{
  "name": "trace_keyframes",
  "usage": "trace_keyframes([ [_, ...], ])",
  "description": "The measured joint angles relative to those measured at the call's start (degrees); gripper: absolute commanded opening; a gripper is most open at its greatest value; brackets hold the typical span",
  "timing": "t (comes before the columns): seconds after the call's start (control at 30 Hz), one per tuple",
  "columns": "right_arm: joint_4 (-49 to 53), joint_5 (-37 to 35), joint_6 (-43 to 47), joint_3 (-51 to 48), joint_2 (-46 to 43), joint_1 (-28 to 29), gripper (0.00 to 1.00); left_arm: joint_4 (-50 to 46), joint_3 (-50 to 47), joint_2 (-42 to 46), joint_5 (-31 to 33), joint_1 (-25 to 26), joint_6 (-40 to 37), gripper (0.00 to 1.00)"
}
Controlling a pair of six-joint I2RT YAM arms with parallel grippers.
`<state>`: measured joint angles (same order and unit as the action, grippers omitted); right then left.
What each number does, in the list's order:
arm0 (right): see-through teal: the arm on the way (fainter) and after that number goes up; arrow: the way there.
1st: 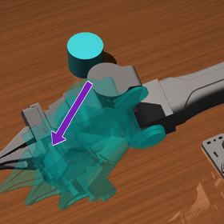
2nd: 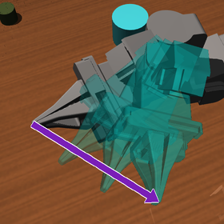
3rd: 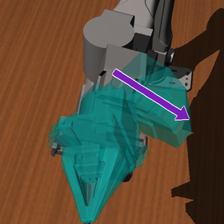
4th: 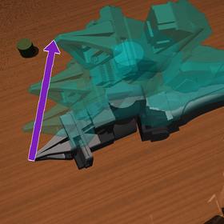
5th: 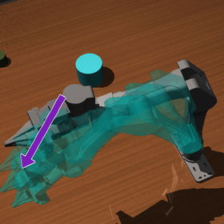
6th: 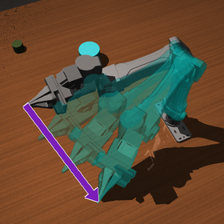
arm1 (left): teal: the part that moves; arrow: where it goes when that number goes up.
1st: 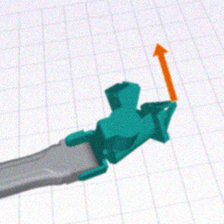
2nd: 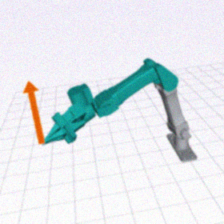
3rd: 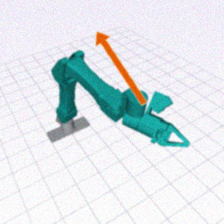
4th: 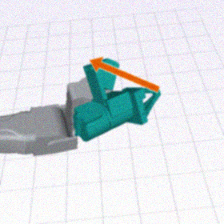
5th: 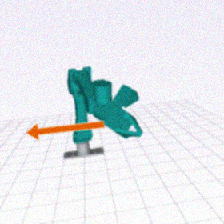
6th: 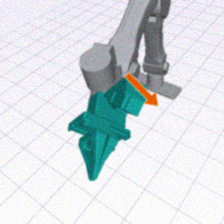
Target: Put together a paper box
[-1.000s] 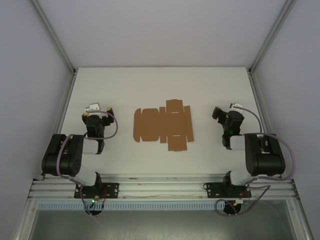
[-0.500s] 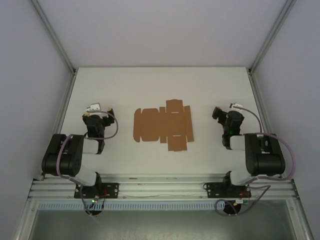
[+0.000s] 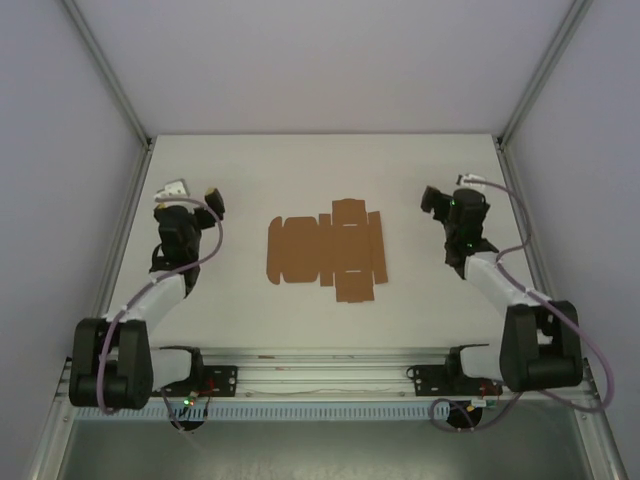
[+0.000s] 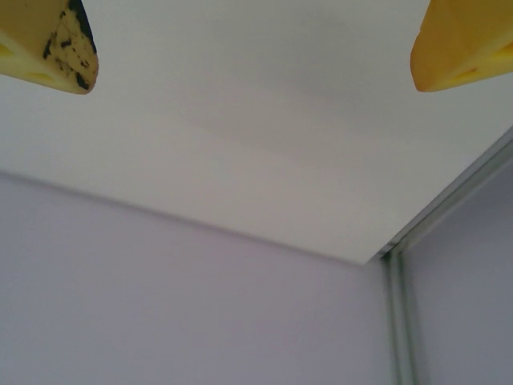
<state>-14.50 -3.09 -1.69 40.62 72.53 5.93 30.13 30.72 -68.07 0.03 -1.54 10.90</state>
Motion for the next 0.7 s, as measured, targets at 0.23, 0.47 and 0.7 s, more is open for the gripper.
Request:
trace_keyframes([
  [0.23,14.6,7.7,-10.4,6.1,-3.2,12.4,0.72,-11.0,4.4,-0.8,-8.4,5.8,11.2,1.0],
  [0.47,17.4,20.1,-18.2,7.5,11.1,15.9,0.52,-15.8,4.6,-10.0,-17.5,8.9,16.1,1.0],
  [0.7,18.5,23.8,-22.5,12.2,25.0,14.3,0.36,-20.5,9.9,-18.3,-24.4,9.4,16.2,1.0],
])
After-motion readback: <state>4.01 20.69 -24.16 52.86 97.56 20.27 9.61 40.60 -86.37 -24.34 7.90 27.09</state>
